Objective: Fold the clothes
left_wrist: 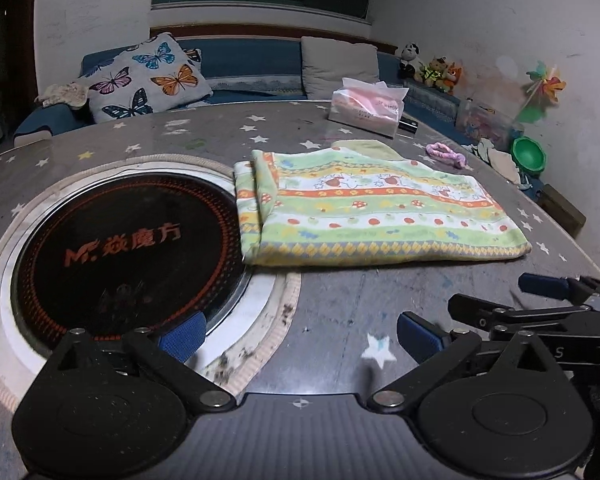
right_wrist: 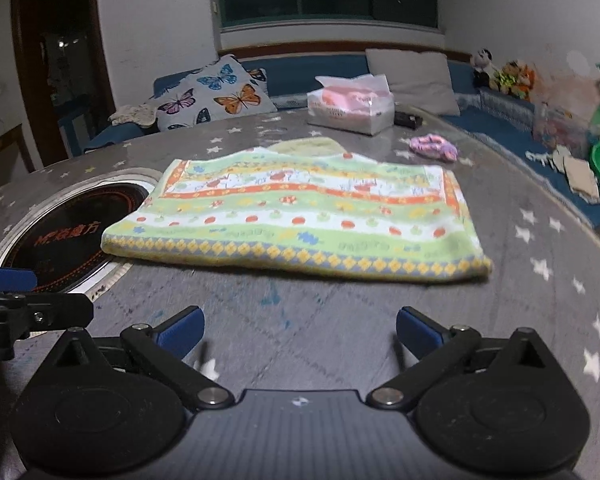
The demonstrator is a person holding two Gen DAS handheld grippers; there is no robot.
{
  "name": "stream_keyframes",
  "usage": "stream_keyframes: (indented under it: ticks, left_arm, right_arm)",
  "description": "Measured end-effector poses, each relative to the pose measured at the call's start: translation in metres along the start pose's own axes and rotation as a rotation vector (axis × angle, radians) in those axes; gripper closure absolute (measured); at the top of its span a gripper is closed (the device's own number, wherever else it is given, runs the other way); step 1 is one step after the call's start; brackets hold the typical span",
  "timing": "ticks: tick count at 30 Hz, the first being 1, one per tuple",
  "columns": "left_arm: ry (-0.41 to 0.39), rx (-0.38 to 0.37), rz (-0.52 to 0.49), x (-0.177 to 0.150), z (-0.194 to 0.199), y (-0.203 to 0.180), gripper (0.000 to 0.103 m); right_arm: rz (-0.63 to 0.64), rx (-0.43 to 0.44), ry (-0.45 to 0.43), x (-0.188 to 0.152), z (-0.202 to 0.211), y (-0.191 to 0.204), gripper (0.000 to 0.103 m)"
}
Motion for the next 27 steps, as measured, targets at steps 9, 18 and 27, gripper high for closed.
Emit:
stream_keyframes:
  ticks: [9, 18, 27]
  left_arm:
    - [0.02, 0.03, -0.01, -0.01, 0.005, -0.003, 0.0]
    - [0.026, 0.037, -0.021, -0.016, 0.011, -0.009, 0.0]
    - [0.043, 0.046, -0.036, -0.022, 0.016, -0.014, 0.0]
  right_arm:
    - [-0.034, -0.03, 0.01, -0.009, 0.008, 0.004, 0.0]
    - [-0.048, -0.032, 0.018, -0.014, 0.012, 0.004, 0.0]
    - [-0.045, -0.025, 0.015, -0.017, 0.017, 0.008, 0.0]
Point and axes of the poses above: each gripper's, at about its wrist camera, not at the fingertips, and z roughly against the way its jaws point, y to its left, x to its top, the point moved 2 cm from there along -z, roughly the way its jaws point, and after that the axes turned 3 degrees about y, right-handed, at the moved point
